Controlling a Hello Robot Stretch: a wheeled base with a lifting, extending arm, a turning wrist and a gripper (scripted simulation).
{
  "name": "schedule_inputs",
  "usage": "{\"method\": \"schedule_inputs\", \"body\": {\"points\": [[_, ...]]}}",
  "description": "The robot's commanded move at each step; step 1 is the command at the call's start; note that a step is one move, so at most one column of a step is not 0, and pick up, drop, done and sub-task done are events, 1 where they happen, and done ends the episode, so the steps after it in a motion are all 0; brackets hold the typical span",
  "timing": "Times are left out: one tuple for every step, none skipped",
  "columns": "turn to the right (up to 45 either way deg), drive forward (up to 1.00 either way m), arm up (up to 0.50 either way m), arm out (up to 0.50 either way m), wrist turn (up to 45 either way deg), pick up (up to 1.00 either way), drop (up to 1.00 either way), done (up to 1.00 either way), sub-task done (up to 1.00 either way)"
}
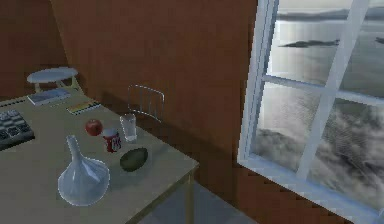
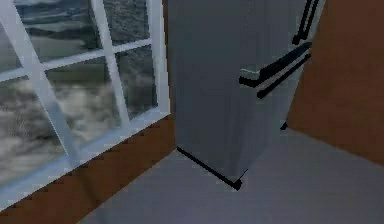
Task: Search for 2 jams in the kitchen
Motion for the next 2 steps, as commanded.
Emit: {"method": "schedule_inputs", "body": {"points": [[-24.0, 0.0, 0.0, 0.0, 0.0, 0.0, 0.0, 0.0, 0.0], [0.0, 0.0, 0.0, 0.0, 0.0, 0.0, 0.0, 1.0, 0.0]]}}
